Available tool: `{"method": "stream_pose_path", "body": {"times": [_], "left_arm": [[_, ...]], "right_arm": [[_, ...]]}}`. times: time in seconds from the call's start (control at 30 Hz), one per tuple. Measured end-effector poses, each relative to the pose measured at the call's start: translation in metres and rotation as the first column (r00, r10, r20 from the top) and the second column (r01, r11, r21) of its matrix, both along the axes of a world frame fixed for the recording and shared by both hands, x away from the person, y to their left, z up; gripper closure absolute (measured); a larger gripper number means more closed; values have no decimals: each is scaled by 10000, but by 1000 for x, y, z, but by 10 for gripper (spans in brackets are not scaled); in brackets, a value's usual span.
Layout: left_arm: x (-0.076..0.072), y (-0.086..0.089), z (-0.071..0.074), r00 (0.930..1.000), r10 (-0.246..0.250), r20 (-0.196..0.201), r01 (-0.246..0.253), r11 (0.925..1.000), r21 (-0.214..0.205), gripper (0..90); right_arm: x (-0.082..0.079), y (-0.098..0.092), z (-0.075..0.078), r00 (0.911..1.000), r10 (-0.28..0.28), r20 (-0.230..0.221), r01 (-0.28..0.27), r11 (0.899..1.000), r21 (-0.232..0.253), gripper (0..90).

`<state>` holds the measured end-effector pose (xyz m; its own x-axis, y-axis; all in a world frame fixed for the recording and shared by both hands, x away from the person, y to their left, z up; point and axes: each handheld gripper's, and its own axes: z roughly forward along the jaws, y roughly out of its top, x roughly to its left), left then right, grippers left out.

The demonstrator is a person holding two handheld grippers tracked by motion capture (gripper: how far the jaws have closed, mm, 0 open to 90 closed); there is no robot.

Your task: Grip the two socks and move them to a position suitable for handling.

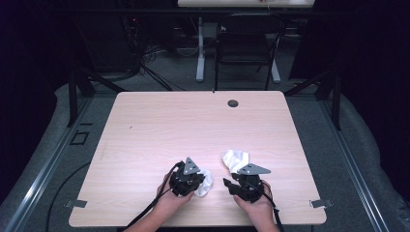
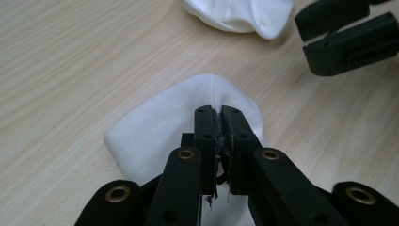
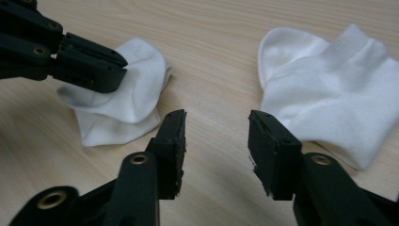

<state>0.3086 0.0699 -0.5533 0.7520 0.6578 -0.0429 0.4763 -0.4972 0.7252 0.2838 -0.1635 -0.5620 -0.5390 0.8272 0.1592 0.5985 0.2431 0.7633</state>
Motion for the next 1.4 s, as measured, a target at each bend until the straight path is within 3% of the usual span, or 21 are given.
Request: {"method": "stream_pose_path", "body": {"times": [0.03, 0.07, 0.1, 0.13, 0.17, 0.27, 0.4, 0.5, 0.6, 0.83, 0.93, 0.97, 1.03, 1.2, 1.4], "left_arm": [[0, 3, 3, 10000, 12, 35, -11, 10000, -57, 862], [0, 3, 3, 10000, 12, 35, -11, 10000, -57, 864], [0, 5, 5, 10000, 42, 37, -41, 9998, -170, 866], [0, 5, 5, 10000, 42, 37, -41, 9998, -170, 867], [0, 7, 7, 10000, 47, 55, -45, 9996, -266, 868], [-1, 9, 9, 10000, 38, 47, -37, 9994, -359, 868], [0, 12, 11, 9999, 104, -2, -104, 9987, -502, 869], [0, 15, 13, 9999, 164, -33, -165, 9979, -633, 868], [-1, 17, 14, 9998, 220, 8, -219, 9973, -703, 868], [-1, 22, 19, 9993, 201, -315, -241, 9911, -1307, 868], [-1, 23, 20, 9994, 221, -275, -255, 9915, -1275, 868], [-1, 25, 21, 9993, 263, -257, -294, 9915, -1264, 867], [-2, 29, 22, 9991, 349, -230, -376, 9906, -1313, 865], [-4, 45, 24, 9989, 463, -47, -466, 9921, -1162, 854], [-3, 65, 16, 9966, 795, -219, -811, 9928, -882, 841]], "right_arm": [[0, 3, 0, 9998, 186, -109, -186, 9998, 30, 674], [0, 3, 0, 9998, 186, -109, -186, 9998, 30, 674], [-1, 9, -1, 9987, 466, -191, -468, 9989, -83, 748], [-1, 9, -1, 9987, 466, -191, -468, 9989, -83, 748], [-1, 16, -1, 9978, 664, -94, -665, 9976, -166, 818], [-1, 26, 1, 9957, 918, 121, -917, 9958, -75, 875], [0, 35, -1, 9923, 1235, 20, -1234, 9922, -163, 887], [1, 46, -8, 9899, 1420, -34, -1419, 9883, -563, 884], [2, 49, -10, 9899, 1417, -30, -1417, 9885, -536, 883], [4, 60, -12, 9884, 1513, 160, -1502, 9872, -526, 883], [5, 65, -14, 9868, 1617, 75, -1606, 9840, -771, 884], [5, 69, -17, 9841, 1776, 17, -1761, 9771, -1190, 884], [4, 70, -19, 9836, 1801, -59, -1793, 9751, -1308, 887], [6, 65, -18, 9851, 1696, -266, -1716, 9775, -1226, 895], [7, 60, -17, 9842, 1716, -430, -1753, 9787, -1066, 896]]}}
